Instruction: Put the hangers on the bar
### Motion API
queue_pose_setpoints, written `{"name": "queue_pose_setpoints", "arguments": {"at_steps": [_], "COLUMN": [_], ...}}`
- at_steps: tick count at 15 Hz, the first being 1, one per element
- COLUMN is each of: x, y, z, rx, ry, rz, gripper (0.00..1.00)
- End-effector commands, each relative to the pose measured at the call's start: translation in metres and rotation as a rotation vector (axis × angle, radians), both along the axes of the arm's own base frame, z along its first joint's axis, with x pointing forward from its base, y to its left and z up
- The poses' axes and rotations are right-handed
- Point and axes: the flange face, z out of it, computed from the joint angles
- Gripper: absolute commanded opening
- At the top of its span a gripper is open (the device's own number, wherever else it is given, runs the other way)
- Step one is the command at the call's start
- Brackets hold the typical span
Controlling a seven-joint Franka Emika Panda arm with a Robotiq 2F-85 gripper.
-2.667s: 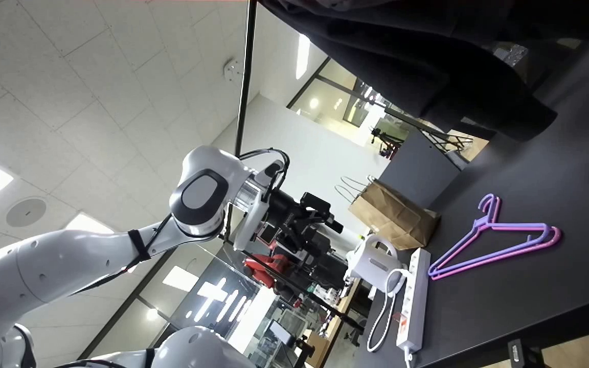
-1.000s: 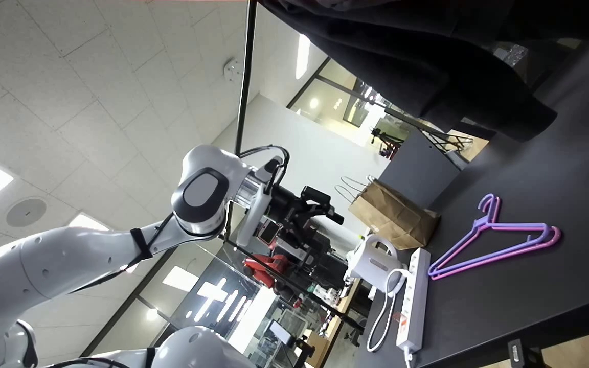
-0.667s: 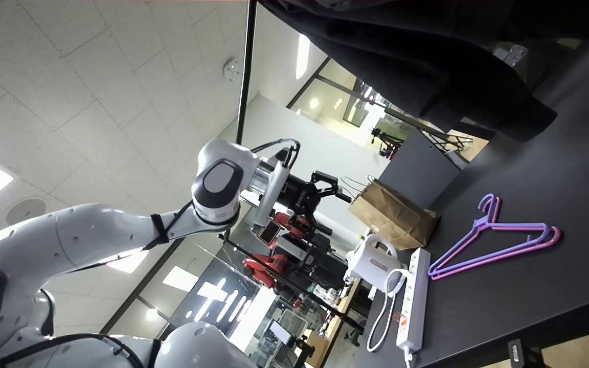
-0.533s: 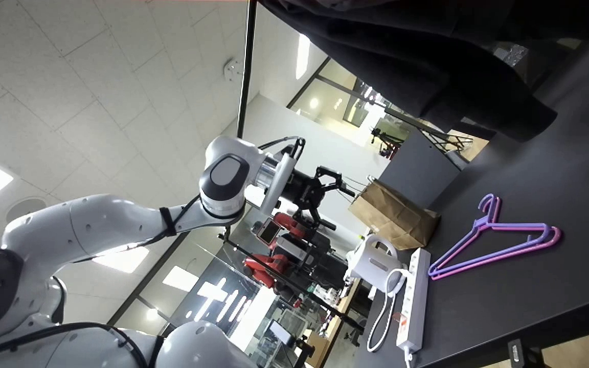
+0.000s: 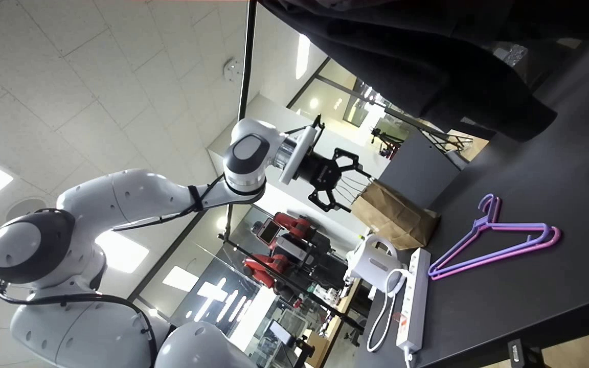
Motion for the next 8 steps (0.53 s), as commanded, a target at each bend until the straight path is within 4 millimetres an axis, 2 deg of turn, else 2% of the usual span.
{"name": "queue_pose_setpoints", "arguments": {"at_steps": [1, 8], "x": [0.0017, 0.0019], "y": [0.0001, -0.0006], "z": [-0.0006, -0.0003], "rx": [-0.001, -0.001], "ry": [0.004, 0.009], "rz": [0.002, 0.006], "gripper": [1.0, 1.0]}}
